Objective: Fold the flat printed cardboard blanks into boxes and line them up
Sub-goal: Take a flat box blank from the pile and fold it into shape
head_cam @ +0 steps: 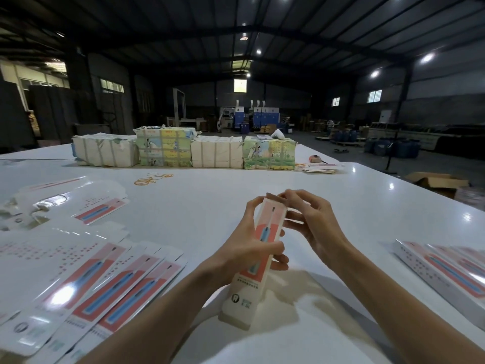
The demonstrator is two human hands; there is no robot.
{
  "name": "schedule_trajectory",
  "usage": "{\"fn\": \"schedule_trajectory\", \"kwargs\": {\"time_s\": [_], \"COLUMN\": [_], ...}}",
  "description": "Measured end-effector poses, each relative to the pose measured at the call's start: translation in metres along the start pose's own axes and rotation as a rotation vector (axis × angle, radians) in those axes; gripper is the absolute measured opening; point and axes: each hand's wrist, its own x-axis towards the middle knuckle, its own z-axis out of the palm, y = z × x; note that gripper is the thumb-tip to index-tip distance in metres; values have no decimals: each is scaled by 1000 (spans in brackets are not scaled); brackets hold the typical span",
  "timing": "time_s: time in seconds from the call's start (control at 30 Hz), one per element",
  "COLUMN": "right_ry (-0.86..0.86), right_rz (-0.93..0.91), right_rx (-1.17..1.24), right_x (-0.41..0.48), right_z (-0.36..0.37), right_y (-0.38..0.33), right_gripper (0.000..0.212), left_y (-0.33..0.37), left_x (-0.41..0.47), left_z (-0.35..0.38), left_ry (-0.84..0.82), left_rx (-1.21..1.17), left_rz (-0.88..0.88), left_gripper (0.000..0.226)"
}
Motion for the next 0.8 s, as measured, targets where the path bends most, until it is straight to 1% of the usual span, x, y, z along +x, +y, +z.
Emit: {"fn": "schedule_trajectory", "kwargs": {"time_s": [0.1,0.2,0.3,0.5,0.67,0.8], "right_ry": [33,60,81,60,95,82], "right_rz": [90,112,104,106,110,91], "right_rx": [68,89,69,56,-29,-34], "right_x": [2,2,2,2,2,2], "right_z": [-3,-5,-5,-8,-8,-8], "right_y": [-1,0,1,-3,-3,-3], "right_gripper": [17,9,11,10,12,15], "left_y": [0,0,0,-3,-5,-4], "left_x": [-2,-3,-2,-1,-4,-3], "left_z": [1,2,2,3,4,4], "left_ry": [-17,-8,-3,-4,-29,-14], "left_rx": [28,66,63,57,85,73], "left_rz": [27,54,50,67,83,93], "left_gripper": [95,97,101,108,108,107]}}
